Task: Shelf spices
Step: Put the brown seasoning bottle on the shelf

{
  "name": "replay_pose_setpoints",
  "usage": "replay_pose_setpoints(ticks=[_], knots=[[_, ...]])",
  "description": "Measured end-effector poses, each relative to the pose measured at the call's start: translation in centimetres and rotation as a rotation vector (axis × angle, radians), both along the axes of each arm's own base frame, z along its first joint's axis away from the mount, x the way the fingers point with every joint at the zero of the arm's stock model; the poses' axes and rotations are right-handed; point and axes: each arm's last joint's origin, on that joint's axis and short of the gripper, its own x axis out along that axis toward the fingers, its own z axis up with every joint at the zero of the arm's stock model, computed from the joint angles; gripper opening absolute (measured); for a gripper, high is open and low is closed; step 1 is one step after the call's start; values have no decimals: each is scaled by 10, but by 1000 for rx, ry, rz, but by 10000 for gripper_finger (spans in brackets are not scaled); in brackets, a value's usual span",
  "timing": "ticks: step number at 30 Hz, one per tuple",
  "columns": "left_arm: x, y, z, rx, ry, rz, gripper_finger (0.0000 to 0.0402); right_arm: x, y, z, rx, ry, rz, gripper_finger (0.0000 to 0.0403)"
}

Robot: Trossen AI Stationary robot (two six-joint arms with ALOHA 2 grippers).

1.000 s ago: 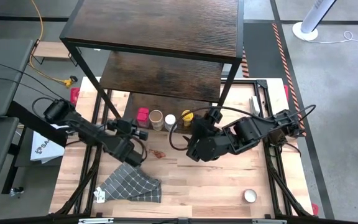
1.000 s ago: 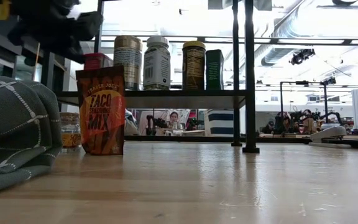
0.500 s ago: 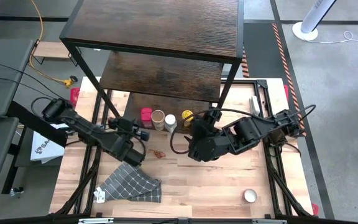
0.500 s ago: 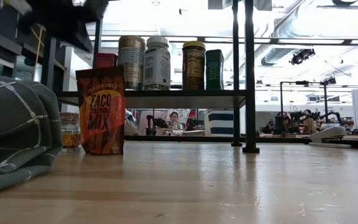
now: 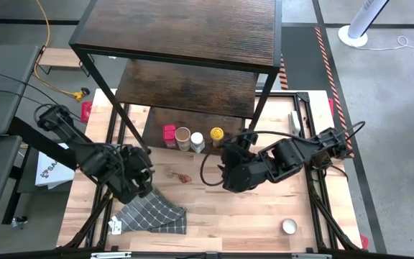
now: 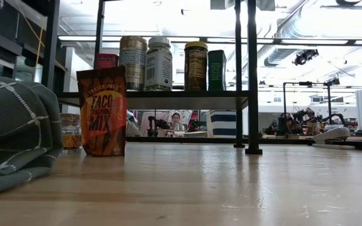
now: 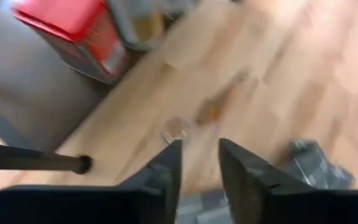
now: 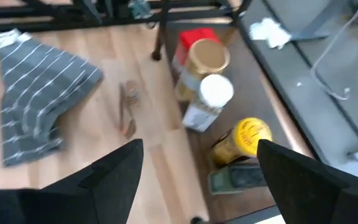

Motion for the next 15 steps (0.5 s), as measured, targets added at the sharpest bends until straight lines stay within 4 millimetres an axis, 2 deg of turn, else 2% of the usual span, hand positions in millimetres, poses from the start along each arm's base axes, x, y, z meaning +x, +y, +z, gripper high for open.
replay_pose_setpoints(ticks=[4, 9, 12, 15], knots=[[4, -1, 1, -42, 52, -116, 183, -3, 7, -1, 32, 28, 45, 309], [23, 4, -4, 8, 104, -250, 282, -10, 16, -3, 42, 63, 76, 309], [37, 8, -13, 12, 195, -332, 316, -15, 20, -5, 66, 71, 43, 309], [49, 9, -25, 13, 288, -408, 329, -18, 23, -5, 97, 58, 10, 309]])
